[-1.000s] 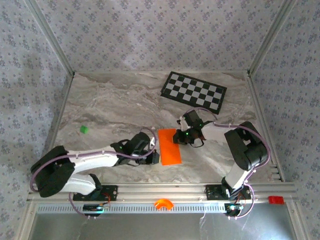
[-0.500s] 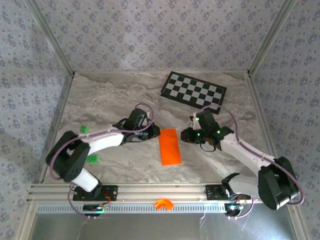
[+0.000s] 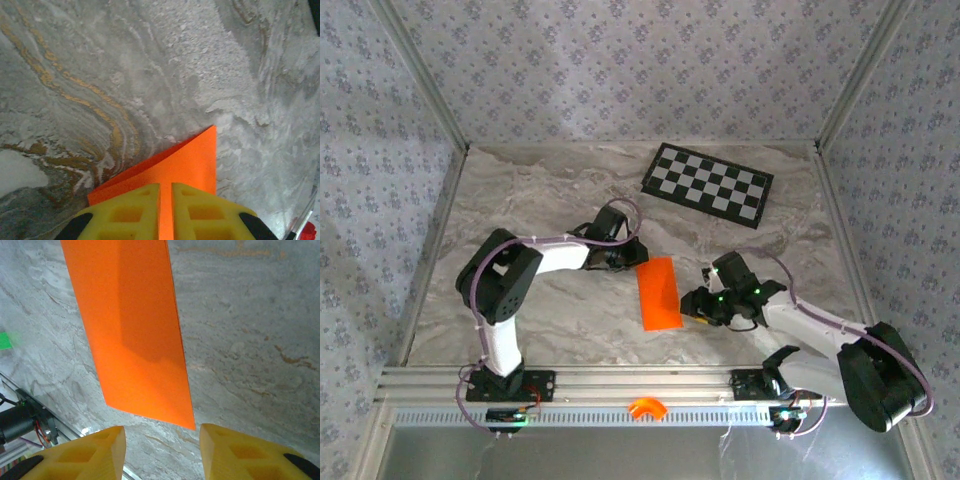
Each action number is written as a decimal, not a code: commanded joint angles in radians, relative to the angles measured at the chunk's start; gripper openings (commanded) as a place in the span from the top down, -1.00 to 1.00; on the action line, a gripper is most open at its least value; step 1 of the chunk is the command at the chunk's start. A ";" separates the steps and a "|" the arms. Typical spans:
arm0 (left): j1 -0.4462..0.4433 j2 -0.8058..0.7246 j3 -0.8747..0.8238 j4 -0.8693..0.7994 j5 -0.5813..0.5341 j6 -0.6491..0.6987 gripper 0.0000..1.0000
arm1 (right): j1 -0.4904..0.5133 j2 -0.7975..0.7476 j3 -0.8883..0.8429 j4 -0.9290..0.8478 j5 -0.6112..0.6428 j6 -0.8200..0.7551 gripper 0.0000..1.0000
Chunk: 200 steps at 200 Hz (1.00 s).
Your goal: Fold a paper plane with a square sheet of paper (pick it up from the middle)
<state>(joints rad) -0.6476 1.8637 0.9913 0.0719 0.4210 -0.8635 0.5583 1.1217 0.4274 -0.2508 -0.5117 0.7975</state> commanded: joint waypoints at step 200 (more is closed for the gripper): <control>0.009 0.042 -0.080 0.026 0.018 0.035 0.73 | 0.015 0.140 -0.018 0.141 -0.154 0.104 0.09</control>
<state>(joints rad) -0.6392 1.8793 0.9298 0.1509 0.4488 -0.8528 0.5720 1.2537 0.4152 -0.1589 -0.6239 0.8673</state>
